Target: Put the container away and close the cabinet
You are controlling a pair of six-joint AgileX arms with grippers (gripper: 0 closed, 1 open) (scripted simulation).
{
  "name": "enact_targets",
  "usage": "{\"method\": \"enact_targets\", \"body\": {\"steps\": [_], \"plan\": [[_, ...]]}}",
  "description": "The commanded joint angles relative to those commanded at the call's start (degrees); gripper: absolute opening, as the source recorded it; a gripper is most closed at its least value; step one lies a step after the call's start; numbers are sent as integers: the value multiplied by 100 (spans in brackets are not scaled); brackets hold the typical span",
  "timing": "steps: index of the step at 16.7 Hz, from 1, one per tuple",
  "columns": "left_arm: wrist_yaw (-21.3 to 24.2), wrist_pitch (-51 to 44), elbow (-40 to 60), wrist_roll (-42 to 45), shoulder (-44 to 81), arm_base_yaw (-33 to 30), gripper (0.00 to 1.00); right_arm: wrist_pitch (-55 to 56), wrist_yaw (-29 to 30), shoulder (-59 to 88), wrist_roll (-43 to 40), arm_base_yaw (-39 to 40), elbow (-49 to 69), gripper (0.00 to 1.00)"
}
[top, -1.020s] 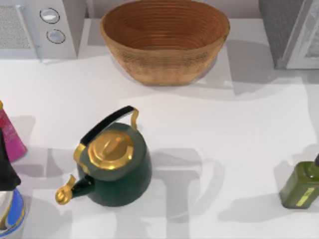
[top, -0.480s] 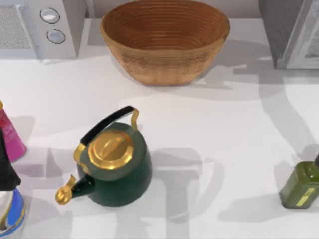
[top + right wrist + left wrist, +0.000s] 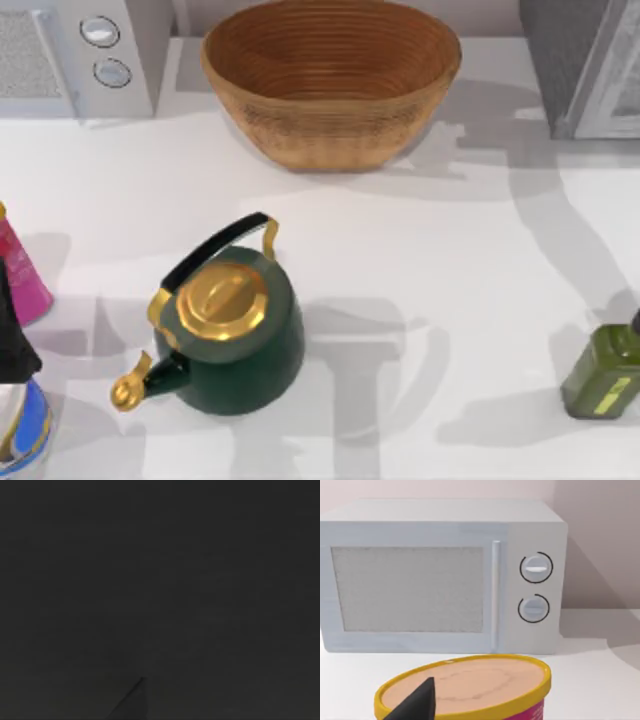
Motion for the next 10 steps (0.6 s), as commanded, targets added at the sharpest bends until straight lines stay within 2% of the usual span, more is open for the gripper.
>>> {"method": "enact_targets", "body": {"steps": [10], "plan": [[0, 0, 0, 0, 0, 0, 100, 244, -432, 783, 13, -439, 560, 100]]}}
